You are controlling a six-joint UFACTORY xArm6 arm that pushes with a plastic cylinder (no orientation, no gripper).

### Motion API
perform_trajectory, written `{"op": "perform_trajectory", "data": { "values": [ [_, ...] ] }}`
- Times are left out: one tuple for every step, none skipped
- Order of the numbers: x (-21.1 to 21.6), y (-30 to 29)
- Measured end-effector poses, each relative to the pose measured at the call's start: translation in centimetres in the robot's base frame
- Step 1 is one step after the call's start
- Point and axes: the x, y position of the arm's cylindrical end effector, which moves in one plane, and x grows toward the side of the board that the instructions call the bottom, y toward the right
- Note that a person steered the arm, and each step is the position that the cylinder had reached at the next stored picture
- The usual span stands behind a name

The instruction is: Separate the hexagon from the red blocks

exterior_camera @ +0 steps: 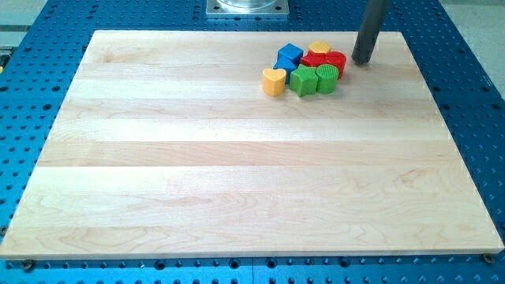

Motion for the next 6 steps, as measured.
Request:
{"op": "perform_trajectory", "data": {
  "values": [
    [0.0,0.4],
    [0.4,0.8],
    [1.5,0.9],
    [1.6,0.6],
    [0.5,-1.2],
    [-0.7,-4.0]
  ]
}}
